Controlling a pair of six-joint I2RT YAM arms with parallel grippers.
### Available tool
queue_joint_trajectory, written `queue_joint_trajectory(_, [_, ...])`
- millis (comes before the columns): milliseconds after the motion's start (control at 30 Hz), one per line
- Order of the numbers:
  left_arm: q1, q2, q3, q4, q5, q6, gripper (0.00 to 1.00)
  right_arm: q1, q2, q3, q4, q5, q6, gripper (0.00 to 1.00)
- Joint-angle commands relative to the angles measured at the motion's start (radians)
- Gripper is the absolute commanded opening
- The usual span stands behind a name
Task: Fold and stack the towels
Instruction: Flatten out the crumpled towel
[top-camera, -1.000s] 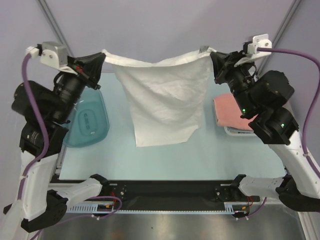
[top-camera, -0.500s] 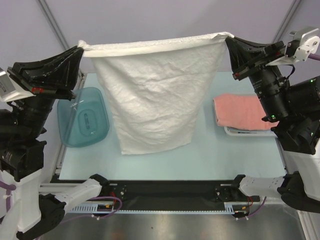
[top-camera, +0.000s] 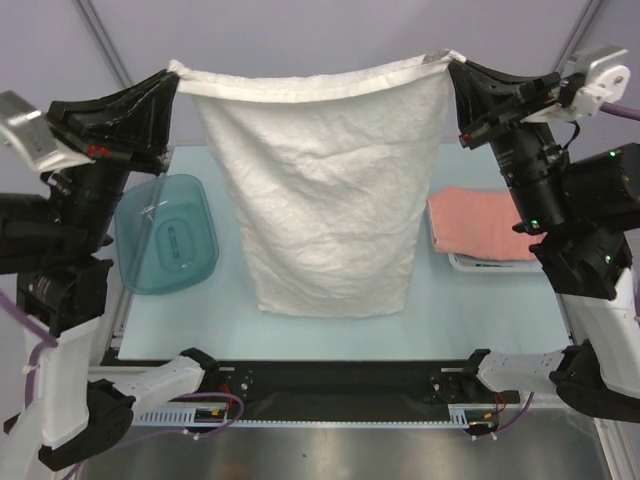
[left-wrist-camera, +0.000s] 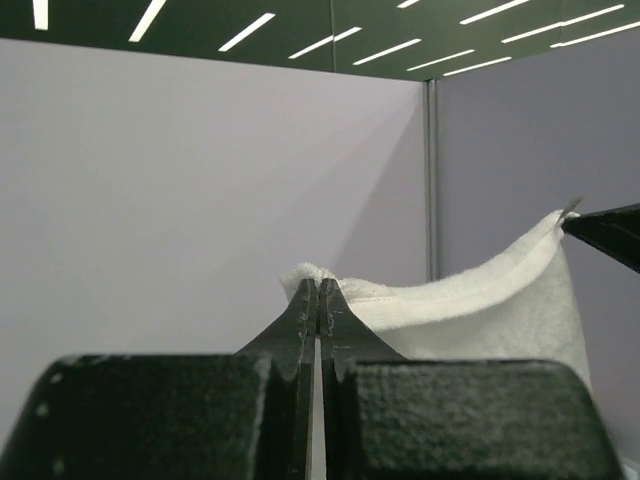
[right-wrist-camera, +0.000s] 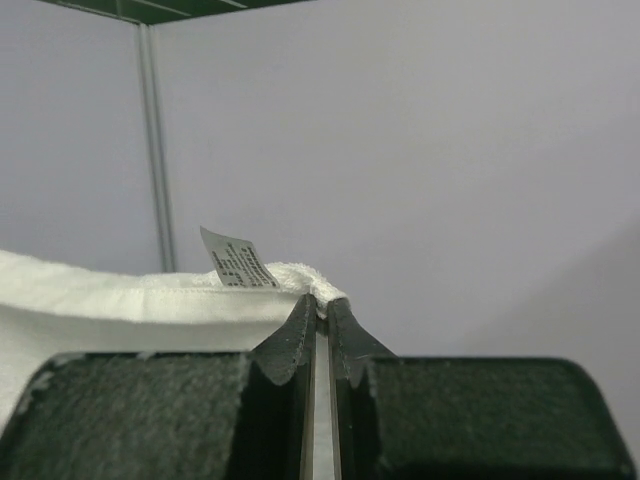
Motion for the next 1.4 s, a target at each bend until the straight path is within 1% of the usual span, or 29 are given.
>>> queue_joint_trajectory(0, [0.007, 0.079, -0.033, 0.054, -0.068, 0.018, 0.0, -0.062, 0.05, -0.035, 0.063, 0.037, -0.029, 0.0])
queue_joint_trajectory(33, [0.018, 0.098, -0.036, 0.056, -0.057, 0.006, 0.0, -0.106, 0.062, -0.035, 0.038, 0.011, -0.004, 0.0])
queue_joint_trajectory(67, [0.042, 0.125, -0.048, 0.065, -0.046, -0.018, 0.0, -0.205, 0.094, -0.035, 0.017, -0.071, 0.072, 0.0])
queue_joint_trajectory(100, [0.059, 0.141, -0.057, 0.074, -0.031, -0.018, 0.0, -0.206, 0.111, -0.038, 0.009, -0.119, 0.109, 0.0])
queue_joint_trajectory(133, [0.076, 0.153, -0.069, 0.085, -0.016, -0.046, 0.0, -0.302, 0.128, -0.044, 0.004, -0.165, 0.141, 0.0])
queue_joint_trajectory(167, [0.111, 0.168, -0.079, 0.106, 0.006, -0.058, 0.0, -0.338, 0.151, -0.052, 0.01, -0.231, 0.195, 0.0])
queue_joint_trajectory(200, [0.127, 0.205, -0.099, 0.119, 0.017, -0.072, 0.01, -0.373, 0.171, -0.062, 0.02, -0.257, 0.214, 0.0])
queue_joint_trajectory(233, [0.144, 0.227, -0.106, 0.131, 0.027, -0.095, 0.0, -0.434, 0.218, -0.085, 0.049, -0.288, 0.235, 0.0])
queue_joint_trajectory(267, [0.174, 0.253, -0.111, 0.157, 0.052, -0.104, 0.0, -0.467, 0.243, -0.089, 0.064, -0.353, 0.257, 0.0])
queue_joint_trajectory(333, [0.196, 0.332, -0.12, 0.168, 0.057, -0.121, 0.0, -0.525, 0.324, -0.095, 0.102, -0.4, 0.307, 0.0])
queue_joint_trajectory(367, [0.223, 0.36, -0.123, 0.229, 0.064, -0.132, 0.0, -0.539, 0.349, -0.098, 0.119, -0.429, 0.317, 0.0])
queue_joint_trajectory(400, [0.236, 0.388, -0.12, 0.248, 0.083, -0.155, 0.0, -0.551, 0.378, -0.095, 0.15, -0.44, 0.333, 0.0])
queue_joint_trajectory(433, [0.254, 0.455, -0.114, 0.263, 0.083, -0.166, 0.0, -0.565, 0.428, -0.092, 0.164, -0.45, 0.343, 0.0])
queue_joint_trajectory(533, [0.268, 0.576, -0.084, 0.321, 0.074, -0.175, 0.0, -0.608, 0.505, -0.053, 0.204, -0.486, 0.379, 0.0])
queue_joint_trajectory(567, [0.271, 0.613, -0.05, 0.338, 0.069, -0.175, 0.0, -0.627, 0.554, -0.034, 0.205, -0.5, 0.386, 0.0])
queue_joint_trajectory(600, [0.274, 0.648, -0.025, 0.34, 0.07, -0.179, 0.0, -0.636, 0.576, -0.018, 0.24, -0.504, 0.392, 0.0])
queue_joint_trajectory(633, [0.277, 0.681, 0.004, 0.338, 0.072, -0.182, 0.0, -0.641, 0.602, -0.001, 0.242, -0.506, 0.401, 0.0])
queue_joint_trajectory(667, [0.282, 0.754, 0.033, 0.323, 0.07, -0.184, 0.0, -0.645, 0.643, 0.014, 0.242, -0.506, 0.403, 0.0])
queue_joint_trajectory(700, [0.283, 0.783, 0.094, 0.314, 0.069, -0.183, 0.0, -0.654, 0.665, 0.04, 0.241, -0.507, 0.406, 0.0])
queue_joint_trajectory(767, [0.286, 0.869, 0.146, 0.286, 0.058, -0.179, 0.0, -0.664, 0.718, 0.065, 0.236, -0.503, 0.413, 0.0])
queue_joint_trajectory(900, [0.305, 0.977, 0.24, 0.251, 0.041, -0.183, 0.0, -0.69, 0.784, 0.083, 0.235, -0.501, 0.424, 0.0])
queue_joint_trajectory(1033, [0.325, 1.055, 0.272, 0.203, 0.027, -0.193, 0.0, -0.703, 0.849, 0.099, 0.23, -0.498, 0.436, 0.0])
queue_joint_trajectory(1267, [0.328, 1.115, 0.214, 0.183, 0.014, -0.207, 0.0, -0.711, 0.904, 0.096, 0.221, -0.492, 0.467, 0.0])
queue_joint_trajectory(1300, [0.328, 1.117, 0.202, 0.183, 0.014, -0.218, 0.0, -0.713, 0.906, 0.094, 0.18, -0.49, 0.475, 0.0])
queue_joint_trajectory(1367, [0.329, 1.117, 0.171, 0.18, 0.017, -0.225, 0.0, -0.716, 0.904, 0.076, 0.158, -0.489, 0.484, 0.0])
